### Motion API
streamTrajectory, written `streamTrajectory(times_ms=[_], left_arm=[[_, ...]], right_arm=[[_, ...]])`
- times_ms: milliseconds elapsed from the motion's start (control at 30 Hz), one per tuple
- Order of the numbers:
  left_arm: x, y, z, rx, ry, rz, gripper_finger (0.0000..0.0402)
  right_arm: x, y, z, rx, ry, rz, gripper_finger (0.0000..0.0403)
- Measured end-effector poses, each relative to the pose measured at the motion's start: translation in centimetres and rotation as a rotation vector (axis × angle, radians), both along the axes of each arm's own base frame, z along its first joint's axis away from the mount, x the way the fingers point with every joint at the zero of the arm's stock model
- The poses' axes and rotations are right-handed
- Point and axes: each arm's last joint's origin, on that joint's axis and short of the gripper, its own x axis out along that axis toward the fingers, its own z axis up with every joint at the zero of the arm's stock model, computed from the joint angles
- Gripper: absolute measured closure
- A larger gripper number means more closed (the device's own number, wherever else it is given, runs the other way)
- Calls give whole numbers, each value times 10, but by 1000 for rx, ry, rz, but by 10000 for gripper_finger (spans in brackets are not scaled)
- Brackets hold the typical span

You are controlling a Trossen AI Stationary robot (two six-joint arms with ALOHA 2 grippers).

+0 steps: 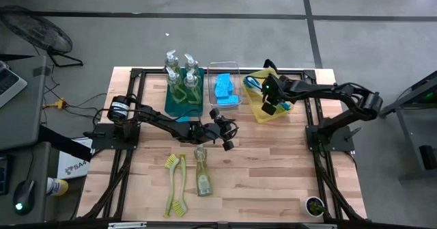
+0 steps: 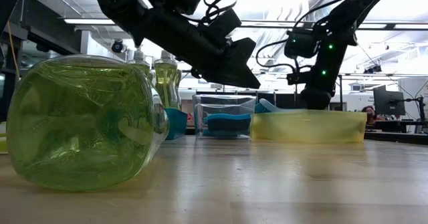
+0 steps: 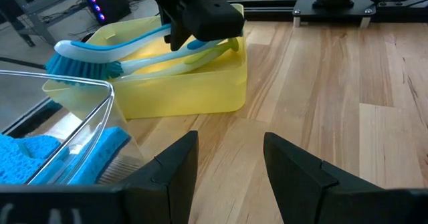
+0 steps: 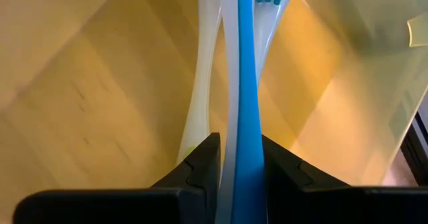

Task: Pick & Place Kitchen Sink Supplies
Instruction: Put the dishwashing liquid into the blue bin

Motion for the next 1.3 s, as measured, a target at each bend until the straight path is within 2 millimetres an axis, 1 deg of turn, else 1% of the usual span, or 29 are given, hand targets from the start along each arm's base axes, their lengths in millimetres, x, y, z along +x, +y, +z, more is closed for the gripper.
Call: streamTrajectory(times_ms=[133,233,333,500,600,700,833,1033,1167,1300], left_arm=[[0,0,0,0,0,0,237],[0,0,0,0,1,0,237],[0,0,0,0,0,0,237],[0,0,0,0,0,0,237],[0,0,0,0,0,0,237],[0,0,0,0,1,0,237],[0,0,0,-14,-6,5,237],[0,-1,0,-55,-17,-20,237],[1,-2,0,-76,-25,-50,237],[2,-3,2,-162,-81,-61,237]], right_arm=[[0,0,0,1,-7,-4,321],[0,0,1,7,-22,1,304],[0,2,4,32,-52,17,270],[-3,4,13,5,-76,7,191],[-9,6,26,-50,-98,-8,148],[-18,12,45,-89,-169,-46,124],[-34,29,71,-39,-324,-61,120],[-57,70,105,30,-555,33,125],[-71,96,120,74,-691,86,124],[-81,118,128,157,-791,146,124]])
